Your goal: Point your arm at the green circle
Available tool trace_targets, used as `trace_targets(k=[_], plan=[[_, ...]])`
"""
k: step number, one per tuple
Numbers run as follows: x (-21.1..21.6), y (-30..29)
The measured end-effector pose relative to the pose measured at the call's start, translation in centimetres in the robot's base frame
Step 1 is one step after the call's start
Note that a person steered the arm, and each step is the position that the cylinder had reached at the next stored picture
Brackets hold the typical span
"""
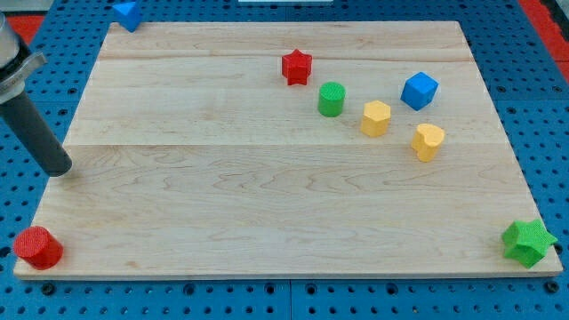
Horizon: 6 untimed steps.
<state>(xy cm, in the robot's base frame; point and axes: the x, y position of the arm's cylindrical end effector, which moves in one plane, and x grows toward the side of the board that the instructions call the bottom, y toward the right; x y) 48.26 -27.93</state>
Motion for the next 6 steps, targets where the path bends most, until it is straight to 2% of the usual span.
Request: trace_targets(k=[2,3,4,5,6], plan=[[0.0,9.8],[0.0,12.5],[-0.9,16.4],[-1.6,23.9],[-4.4,28.7]])
